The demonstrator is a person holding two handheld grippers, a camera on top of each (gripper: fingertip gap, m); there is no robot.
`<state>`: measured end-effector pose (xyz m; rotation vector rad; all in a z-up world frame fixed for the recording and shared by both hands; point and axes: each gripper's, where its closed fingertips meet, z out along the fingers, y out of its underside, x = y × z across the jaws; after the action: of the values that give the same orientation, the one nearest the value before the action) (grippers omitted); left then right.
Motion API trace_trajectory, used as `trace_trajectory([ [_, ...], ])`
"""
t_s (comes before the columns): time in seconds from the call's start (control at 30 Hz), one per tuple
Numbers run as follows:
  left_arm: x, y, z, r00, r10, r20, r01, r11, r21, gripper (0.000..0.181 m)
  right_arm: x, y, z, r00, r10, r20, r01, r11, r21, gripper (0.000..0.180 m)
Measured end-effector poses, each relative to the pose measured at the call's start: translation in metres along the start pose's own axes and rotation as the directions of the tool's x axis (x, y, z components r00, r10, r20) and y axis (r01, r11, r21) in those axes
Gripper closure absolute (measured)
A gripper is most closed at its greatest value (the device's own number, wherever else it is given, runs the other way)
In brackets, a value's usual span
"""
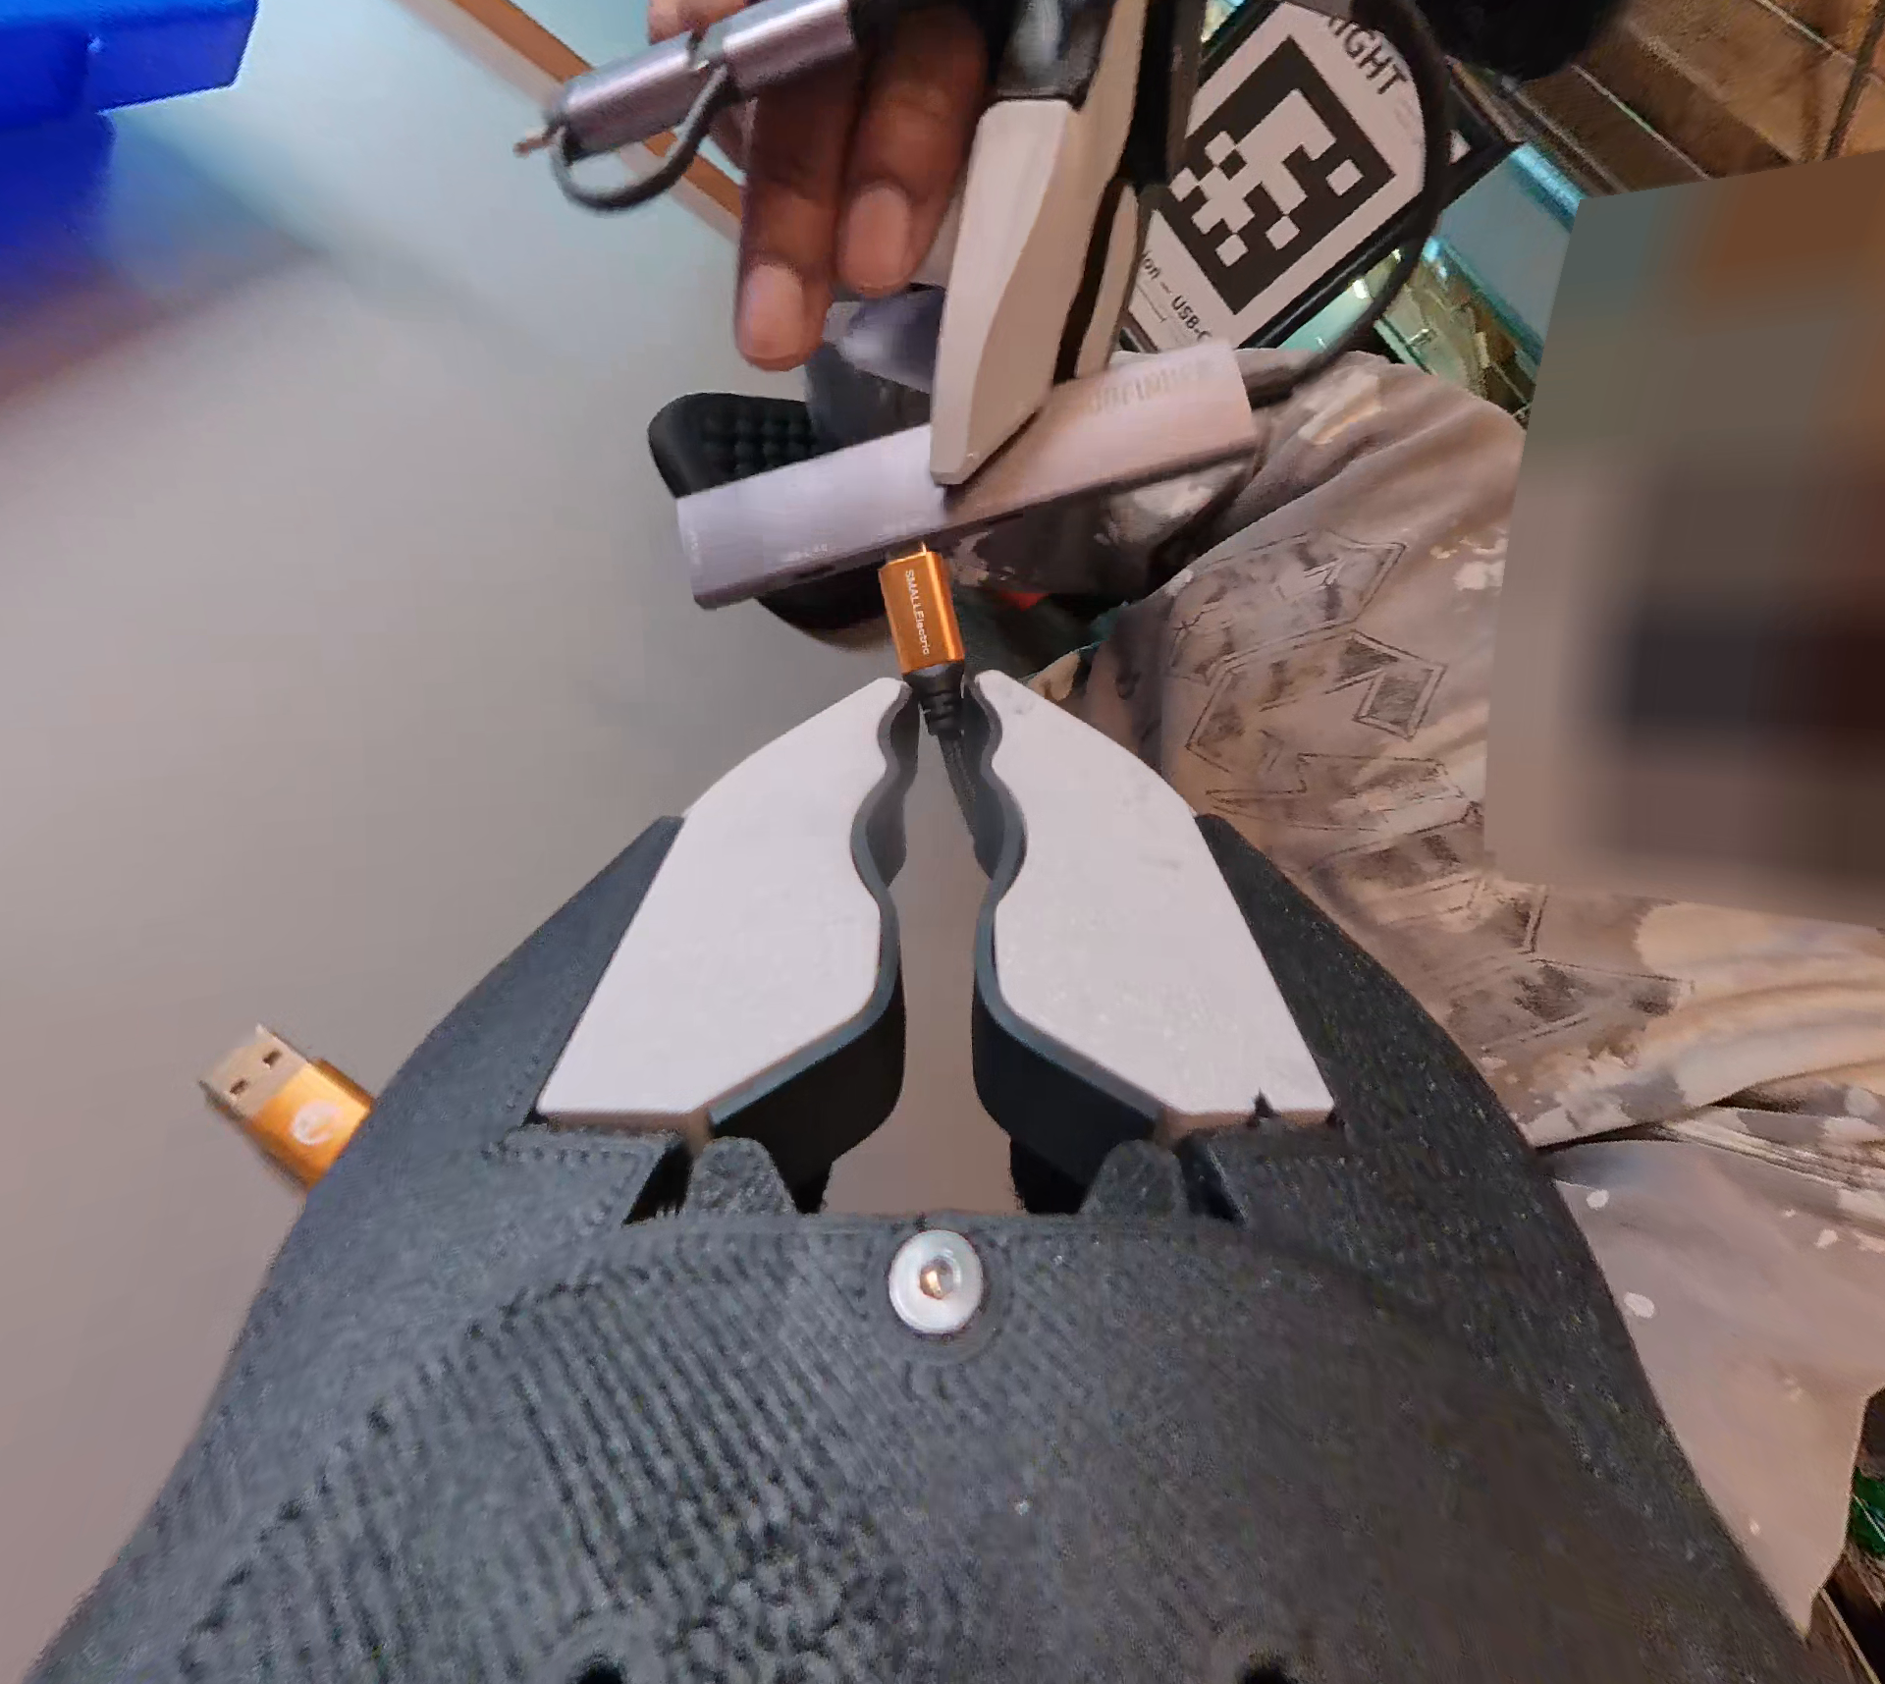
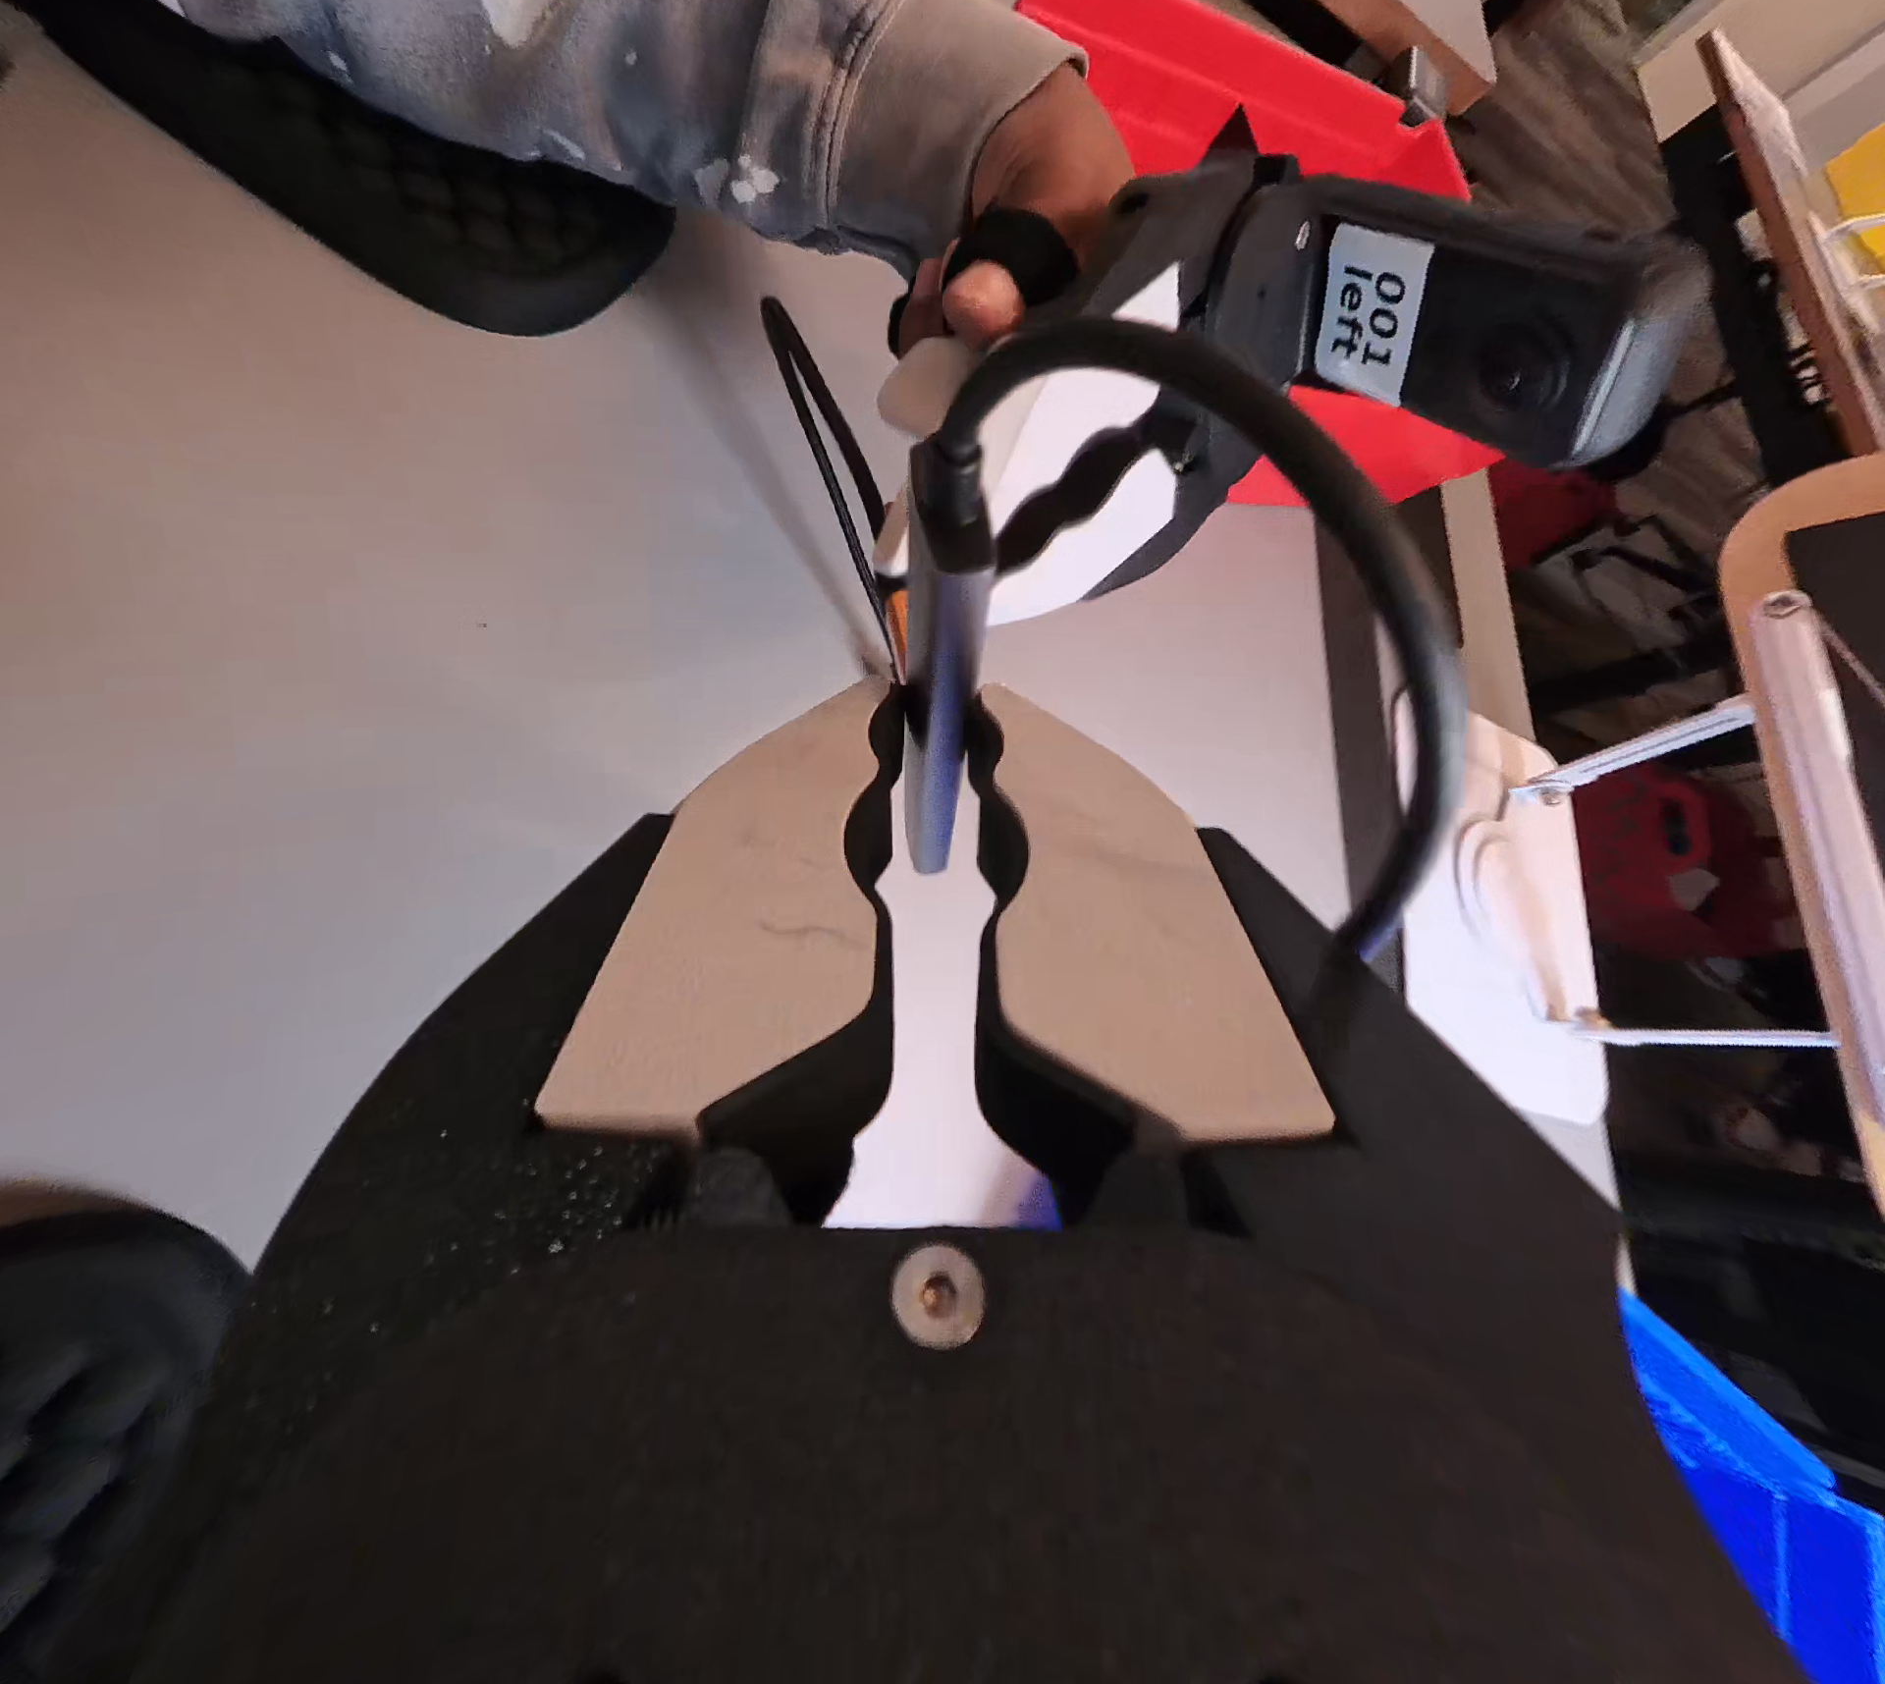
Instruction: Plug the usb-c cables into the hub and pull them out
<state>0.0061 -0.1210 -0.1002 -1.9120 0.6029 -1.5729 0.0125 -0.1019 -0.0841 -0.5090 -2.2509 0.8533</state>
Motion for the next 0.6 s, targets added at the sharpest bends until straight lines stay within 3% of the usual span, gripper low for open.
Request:
trace_trajectory([
  [0.03, 0.004, -0.001, 0.002, 1.000, 0.005, -0.019, -0.005, 1.000, 0.003, 0.172, -0.001, 0.004, 0.002, 1.000, 0.012, 0.012, -0.011, 1.000, -0.012, 0.168],
  [0.17, 0.005, 0.003, 0.010, 1.000, 0.011, -0.010, -0.012, 0.999, -0.041, 0.172, -0.009, 0.008, 0.005, 0.997, 0.029, 0.074, -0.028, 0.999, -0.016, 0.169],
  [0.3, 0.007, -0.010, 0.006, 1.000, 0.027, 0.000, -0.027, 0.999, 0.033, 0.171, -0.008, 0.006, 0.001, 0.991, 0.091, 0.097, -0.093, 0.995, 0.020, 0.171],
  [0.43, 0.002, -0.028, 0.002, 0.991, 0.055, 0.124, -0.066, 0.994, 0.091, 0.180, -0.007, 0.011, 0.007, 0.968, 0.194, 0.160, -0.206, 0.976, 0.065, 0.171],
  [0.6, 0.007, -0.043, -0.010, 0.926, 0.184, 0.330, -0.225, 0.970, 0.089, 0.160, 0.007, 0.019, -0.001, 0.923, 0.322, 0.211, -0.359, 0.917, 0.172, 0.171],
])
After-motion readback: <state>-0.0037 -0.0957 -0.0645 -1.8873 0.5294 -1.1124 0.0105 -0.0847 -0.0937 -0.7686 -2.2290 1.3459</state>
